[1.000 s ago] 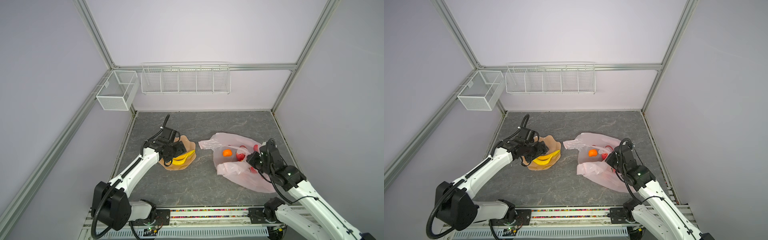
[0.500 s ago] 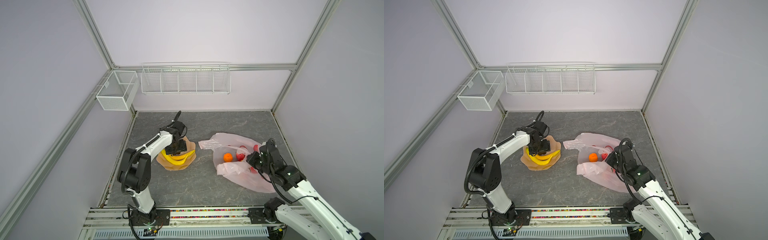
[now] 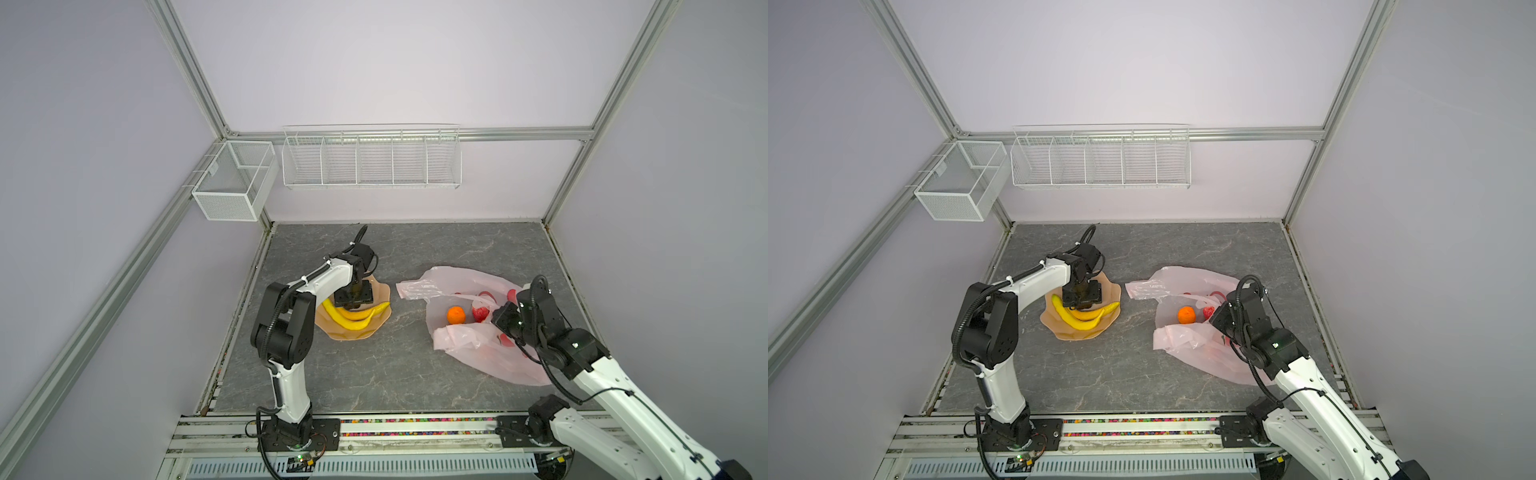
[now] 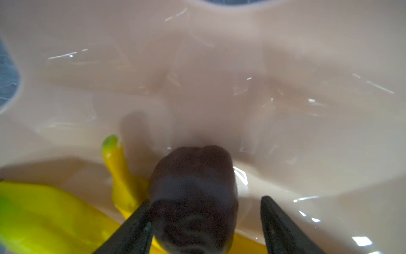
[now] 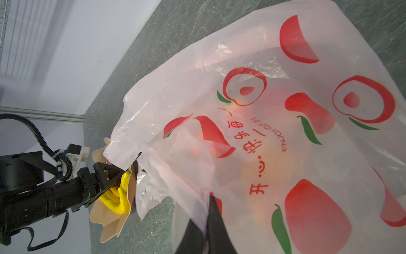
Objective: Place the fruits into the plastic bag
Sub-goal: 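Lower the left gripper into the bowl and grasp the dark brown fruit, then carry the dark brown fruit with the left gripper into the bag opening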
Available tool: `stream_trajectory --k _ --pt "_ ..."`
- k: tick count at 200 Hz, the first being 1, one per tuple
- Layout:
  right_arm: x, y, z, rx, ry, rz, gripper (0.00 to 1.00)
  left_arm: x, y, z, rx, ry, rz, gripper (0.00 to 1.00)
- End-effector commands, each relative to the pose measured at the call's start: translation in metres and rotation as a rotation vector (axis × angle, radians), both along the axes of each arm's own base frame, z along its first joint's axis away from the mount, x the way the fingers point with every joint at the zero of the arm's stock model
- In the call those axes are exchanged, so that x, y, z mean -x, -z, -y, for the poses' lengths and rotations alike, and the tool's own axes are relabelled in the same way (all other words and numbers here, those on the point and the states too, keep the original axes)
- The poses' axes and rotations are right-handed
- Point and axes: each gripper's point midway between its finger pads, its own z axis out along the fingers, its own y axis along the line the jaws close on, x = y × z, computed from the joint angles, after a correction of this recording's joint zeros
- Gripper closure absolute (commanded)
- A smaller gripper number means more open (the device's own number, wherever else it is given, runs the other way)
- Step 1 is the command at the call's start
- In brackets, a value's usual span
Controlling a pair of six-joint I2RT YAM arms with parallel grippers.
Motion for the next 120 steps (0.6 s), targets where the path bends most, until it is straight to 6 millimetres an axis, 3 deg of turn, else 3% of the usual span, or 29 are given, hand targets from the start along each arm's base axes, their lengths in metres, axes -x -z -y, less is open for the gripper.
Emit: stream_trajectory --k 1,34,60,82,120 --pt "-0.004 -0.009 -0.004 -0.005 -0.008 0.022 0.91 -0.007 0.007 -0.004 -0.026 0.007 -0.006 0.33" --pt "-0.006 -0.011 -0.004 0.000 -0.012 0.021 0.91 -0.007 0.001 -0.003 -0.016 0.009 0.008 0.54" --pt "-0.005 -0.011 -0.004 0.002 -0.011 0.021 0.91 -0.008 -0.020 -0.001 0.010 0.011 0.050 0.70" --pt "-0.004 -0.010 -0.003 0.005 -0.010 0.022 0.91 -0.009 -0.047 0.001 0.048 0.012 0.107 0.71" --pt "-0.004 -0.012 -0.002 0.011 -0.016 0.025 0.91 0.001 -0.093 0.024 0.238 0.039 0.183 0.71"
